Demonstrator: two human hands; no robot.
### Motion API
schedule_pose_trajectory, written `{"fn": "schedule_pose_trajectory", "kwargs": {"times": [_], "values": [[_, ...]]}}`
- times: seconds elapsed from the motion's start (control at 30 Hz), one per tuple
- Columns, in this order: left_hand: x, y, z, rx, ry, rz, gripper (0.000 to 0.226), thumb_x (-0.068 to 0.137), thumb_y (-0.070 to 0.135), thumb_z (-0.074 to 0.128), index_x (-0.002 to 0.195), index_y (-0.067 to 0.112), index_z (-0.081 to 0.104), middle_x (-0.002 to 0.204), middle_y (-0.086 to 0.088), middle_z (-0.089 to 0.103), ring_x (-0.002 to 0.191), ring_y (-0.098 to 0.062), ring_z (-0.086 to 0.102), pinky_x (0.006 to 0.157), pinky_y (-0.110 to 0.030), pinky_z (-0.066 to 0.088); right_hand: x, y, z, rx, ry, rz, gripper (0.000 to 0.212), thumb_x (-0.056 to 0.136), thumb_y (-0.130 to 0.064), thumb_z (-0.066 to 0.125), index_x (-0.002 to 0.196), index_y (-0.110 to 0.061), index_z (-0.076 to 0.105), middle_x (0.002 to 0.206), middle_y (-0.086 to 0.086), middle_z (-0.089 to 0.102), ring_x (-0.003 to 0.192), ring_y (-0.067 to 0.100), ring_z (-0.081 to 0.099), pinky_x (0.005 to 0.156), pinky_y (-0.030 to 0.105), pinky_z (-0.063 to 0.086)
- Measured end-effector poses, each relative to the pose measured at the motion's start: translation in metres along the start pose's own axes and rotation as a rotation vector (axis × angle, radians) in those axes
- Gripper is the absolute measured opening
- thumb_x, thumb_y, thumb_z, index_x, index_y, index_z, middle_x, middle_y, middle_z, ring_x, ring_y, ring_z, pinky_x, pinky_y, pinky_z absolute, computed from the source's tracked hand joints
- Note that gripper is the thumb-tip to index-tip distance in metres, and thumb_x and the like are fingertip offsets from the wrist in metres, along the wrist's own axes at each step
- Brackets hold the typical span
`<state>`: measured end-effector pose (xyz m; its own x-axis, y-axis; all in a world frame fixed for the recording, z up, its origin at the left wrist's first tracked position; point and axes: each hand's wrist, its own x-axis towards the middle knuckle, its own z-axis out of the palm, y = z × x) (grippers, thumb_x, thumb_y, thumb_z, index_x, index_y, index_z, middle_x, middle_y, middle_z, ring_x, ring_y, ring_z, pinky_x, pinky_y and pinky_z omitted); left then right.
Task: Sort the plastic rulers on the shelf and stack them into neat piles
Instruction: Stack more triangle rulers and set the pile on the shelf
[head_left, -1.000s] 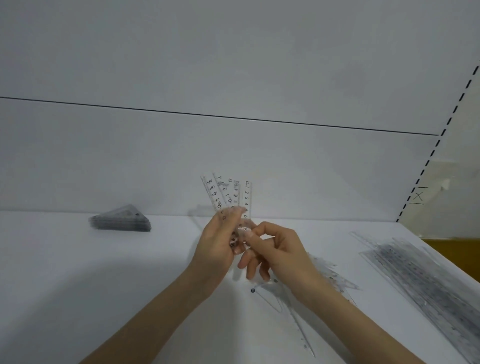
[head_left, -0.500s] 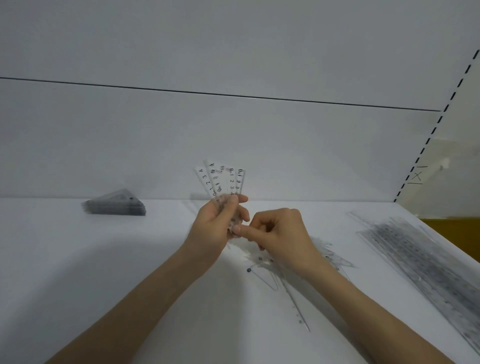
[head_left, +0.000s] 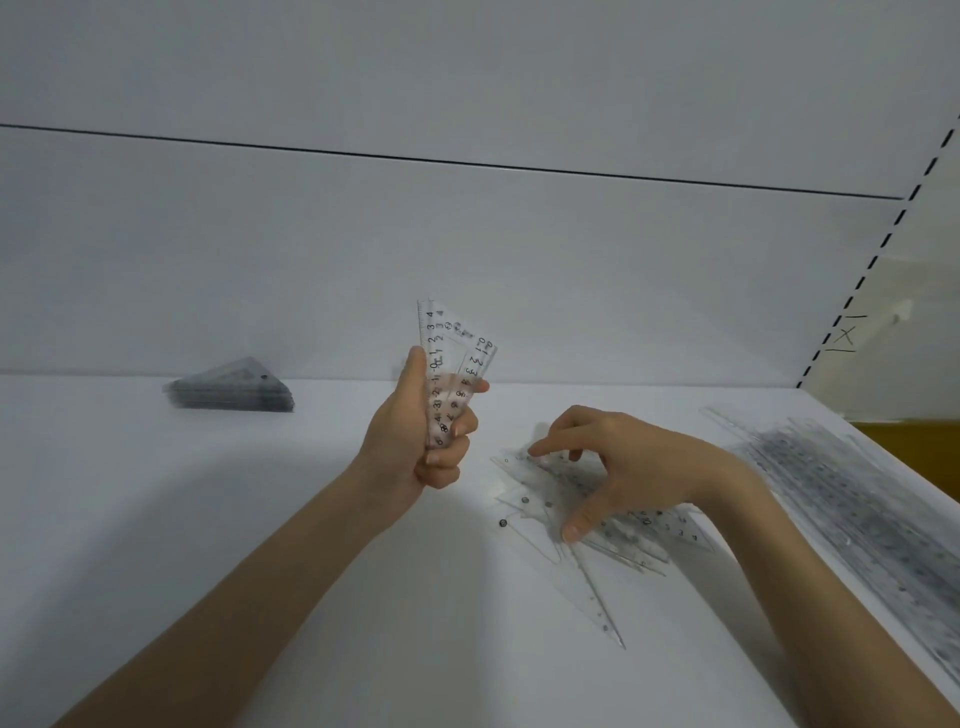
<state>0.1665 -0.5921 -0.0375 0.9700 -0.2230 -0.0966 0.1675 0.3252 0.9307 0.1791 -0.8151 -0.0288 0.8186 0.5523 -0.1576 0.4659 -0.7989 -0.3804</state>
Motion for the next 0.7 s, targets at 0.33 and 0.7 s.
{"fn": "schedule_pose_trajectory", "kwargs": {"times": [0.33, 0.7], "values": [[0.003, -0.008, 0.001, 0.085, -0.011, 0.002, 0.065, 0.096, 0.059, 0.019, 0.096, 0.010, 0.062, 0.054, -0.001, 0.046, 0.030, -0.009, 0.024, 0.042, -0.011, 0.017, 0.003, 0.006, 0.000, -0.031, 0.050, 0.068, 0.082, 0.066, -0.053, 0.079, 0.138, -0.031, 0.046, 0.123, -0.018, 0.047, 0.096, 0.000, 0.049, 0.082, 0.017, 0.041], [0.004, -0.011, 0.002, 0.036, 0.030, 0.011, 0.060, 0.099, 0.052, 0.021, 0.097, 0.007, 0.060, 0.057, -0.004, 0.049, 0.030, -0.010, 0.030, 0.039, -0.012, 0.017, -0.013, 0.010, -0.022, 0.763, 0.623, 0.046, 0.013, 0.091, -0.006, 0.061, 0.084, -0.003, 0.072, 0.060, 0.003, 0.058, 0.050, 0.014, 0.043, 0.049, 0.020, 0.037]]}}
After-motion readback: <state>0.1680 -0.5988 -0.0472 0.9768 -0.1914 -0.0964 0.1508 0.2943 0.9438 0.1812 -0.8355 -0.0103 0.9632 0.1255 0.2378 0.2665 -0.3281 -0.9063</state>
